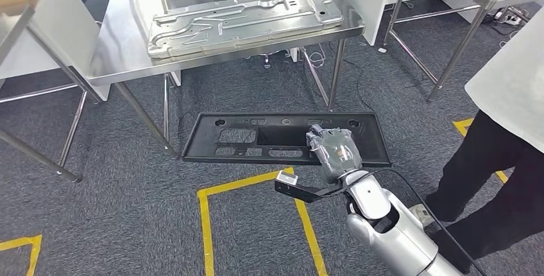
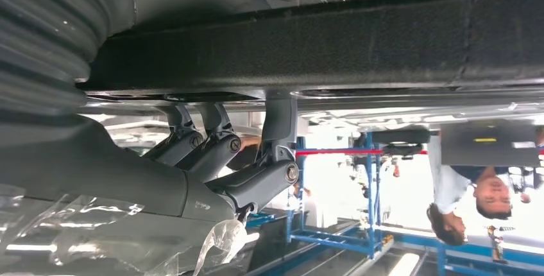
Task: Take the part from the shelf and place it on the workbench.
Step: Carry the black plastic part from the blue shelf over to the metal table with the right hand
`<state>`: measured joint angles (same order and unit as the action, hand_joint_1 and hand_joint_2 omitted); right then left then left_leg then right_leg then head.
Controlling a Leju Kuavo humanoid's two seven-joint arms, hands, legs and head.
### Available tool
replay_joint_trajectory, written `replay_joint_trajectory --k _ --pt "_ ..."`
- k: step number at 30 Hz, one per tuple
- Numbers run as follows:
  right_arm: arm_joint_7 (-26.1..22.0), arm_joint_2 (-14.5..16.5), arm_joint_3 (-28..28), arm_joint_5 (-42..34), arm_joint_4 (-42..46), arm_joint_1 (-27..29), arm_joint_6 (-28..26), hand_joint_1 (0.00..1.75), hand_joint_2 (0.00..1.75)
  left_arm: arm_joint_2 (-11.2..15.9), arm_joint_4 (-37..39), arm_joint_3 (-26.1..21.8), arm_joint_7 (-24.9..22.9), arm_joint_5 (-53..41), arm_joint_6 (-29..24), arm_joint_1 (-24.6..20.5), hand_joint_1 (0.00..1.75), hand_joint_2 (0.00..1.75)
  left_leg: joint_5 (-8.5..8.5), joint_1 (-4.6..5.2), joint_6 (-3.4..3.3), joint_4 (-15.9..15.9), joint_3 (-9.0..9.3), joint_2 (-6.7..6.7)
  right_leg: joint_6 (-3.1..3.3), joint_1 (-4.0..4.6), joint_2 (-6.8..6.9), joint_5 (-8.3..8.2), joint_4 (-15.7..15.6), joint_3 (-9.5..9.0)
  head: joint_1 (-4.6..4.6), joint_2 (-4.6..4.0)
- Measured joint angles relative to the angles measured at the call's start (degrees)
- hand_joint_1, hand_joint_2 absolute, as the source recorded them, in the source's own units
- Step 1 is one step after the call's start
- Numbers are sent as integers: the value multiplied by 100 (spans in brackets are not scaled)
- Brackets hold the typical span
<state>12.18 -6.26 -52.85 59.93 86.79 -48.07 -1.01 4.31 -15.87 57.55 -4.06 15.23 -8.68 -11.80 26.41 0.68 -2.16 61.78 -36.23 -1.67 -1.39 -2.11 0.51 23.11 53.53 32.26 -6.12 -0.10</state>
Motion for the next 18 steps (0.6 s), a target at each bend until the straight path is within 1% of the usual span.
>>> replay_joint_trajectory --k 1,2,3,4,5,6,7,8,9,10,11,12,13,14,15,16,17,18 --pt "5 -2 0 -1 0 9 1 175 175 -1 0 1 -3 -8 4 -3 0 175 163 -22 25 446 -235 64 7 4 60 10 1 -1 0 0" --pt "6 -3 0 -5 0 27 2 175 175 -2 0 1 -3 -19 12 0 0 175 256 -37 34 770 -418 89 11 10 126 21 1 -5 0 -1" --pt "7 -3 0 -8 0 45 2 175 175 -4 0 2 -6 -32 21 7 0 175 243 -41 28 875 -496 97 12 18 194 34 1 -15 0 -1" --pt "8 -3 0 -18 0 59 2 175 175 -5 0 3 -11 -45 28 14 0 175 128 -35 -1 725 -444 108 11 31 251 46 -3 -31 1 -1" --pt "8 -2 1 -38 0 64 -3 175 175 -5 0 3 -16 -59 33 17 0 175 -62 -15 -55 351 -270 125 11 47 300 57 -14 -58 1 -1" --pt "3 -2 5 -77 1 66 -19 175 175 8 0 3 -21 -70 31 18 0 175 -277 33 -154 -149 -17 180 10 49 347 64 -39 -93 2 0" --pt "-8 -2 11 -120 1 64 -51 175 175 20 -2 2 -28 -79 28 15 0 175 -440 97 -252 -614 217 243 3 59 392 70 -63 -124 2 0" --pt "-22 -2 17 -160 2 65 -103 175 175 38 -4 1 -38 -87 21 7 0 175 -536 159 -328 -943 383 297 -11 55 440 74 -85 -147 2 0" --pt "-40 -2 22 -190 3 69 -153 175 175 56 -7 1 -55 -90 12 1 0 175 -569 212 -377 -1123 470 342 -33 44 492 78 -103 -162 1 0" --pt "-53 4 24 -188 5 71 -193 175 175 66 -9 1 -78 -90 3 -2 0 175 -561 238 -385 -1173 482 341 -61 46 537 79 -121 -174 0 0" --pt "-60 13 25 -178 13 78 -215 175 175 77 -9 -1 -102 -87 -8 -3 0 175 -581 228 -396 -1221 524 320 -88 44 553 81 -144 -196 -1 1" --pt "-61 20 27 -155 21 80 -215 175 175 75 -9 -1 -122 -84 -14 2 0 175 -613 208 -400 -1293 583 296 -110 48 489 103 -135 -212 -2 1" --pt "-60 25 28 -132 34 76 -213 175 175 71 -10 -2 -144 -79 -17 1 0 175 -649 179 -408 -1363 644 269 -122 53 369 175 -33 -177 0 1" --pt "-57 23 30 -114 48 73 -209 175 175 61 -10 -3 -163 -70 -18 -7 0 175 -680 147 -410 -1419 704 242 -133 58 220 309 213 -67 1 1" --pt "-56 15 30 -97 56 72 -202 175 175 44 -11 -4 -178 -59 -13 -17 0 175 -683 131 -400 -1431 722 217 -144 54 82 487 592 123 2 0" --pt "-56 8 29 -85 63 79 -193 175 175 31 -11 -5 -192 -46 -7 -28 0 175 -672 125 -400 -1421 726 186 -163 55 10 667 1039 367 3 0" --pt "-55 -2 28 -72 66 94 -180 175 175 19 -11 -7 -198 -30 2 -31 0 175 -654 125 -397 -1405 729 151 -185 55 -17 779 1419 593 2 0" --pt "-55 -9 27 -62 66 110 -167 175 175 4 -11 -8 -202 -15 9 -26 0 175 -630 127 -389 -1386 734 114 -203 55 -23 782 1616 739 2 1"
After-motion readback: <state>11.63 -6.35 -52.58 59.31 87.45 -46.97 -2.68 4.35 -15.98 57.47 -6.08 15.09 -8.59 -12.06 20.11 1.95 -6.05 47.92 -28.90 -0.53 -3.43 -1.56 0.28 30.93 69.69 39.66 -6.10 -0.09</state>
